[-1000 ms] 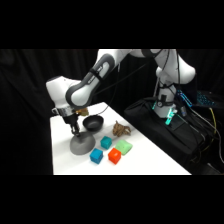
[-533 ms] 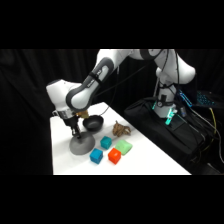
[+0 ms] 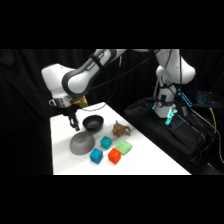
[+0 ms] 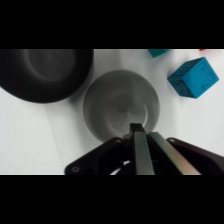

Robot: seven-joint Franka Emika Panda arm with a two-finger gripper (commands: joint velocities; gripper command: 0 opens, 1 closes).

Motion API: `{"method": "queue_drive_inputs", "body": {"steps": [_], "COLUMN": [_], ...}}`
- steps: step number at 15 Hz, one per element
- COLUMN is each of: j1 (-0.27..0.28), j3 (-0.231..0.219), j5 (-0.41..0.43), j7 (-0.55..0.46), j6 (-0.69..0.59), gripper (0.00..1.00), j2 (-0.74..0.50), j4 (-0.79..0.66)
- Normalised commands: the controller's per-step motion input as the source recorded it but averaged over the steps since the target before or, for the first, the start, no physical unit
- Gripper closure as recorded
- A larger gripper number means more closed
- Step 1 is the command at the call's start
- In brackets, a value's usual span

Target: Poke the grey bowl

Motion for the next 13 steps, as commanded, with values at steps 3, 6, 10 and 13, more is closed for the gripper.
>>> {"method": "queue_drive_inputs", "body": {"steps": [3, 6, 10, 13], "j1": [-0.035, -0.008, 0.013, 0.028], "j3": [0.013, -0.006, -0.041, -0.058], "j5": [0.054, 0.062, 0.064, 0.058], "j7": [-0.18, -0.16, -0.12, -0.14], "j6": [-0.24, -0.21, -0.15, -0.05], "gripper": [0.52, 0.18, 0.00, 0.00], "j2": [-0.61, -0.60, -0.53, -0.42], "j4": [-0.44, -0.44, -0.39, -0.31]}}
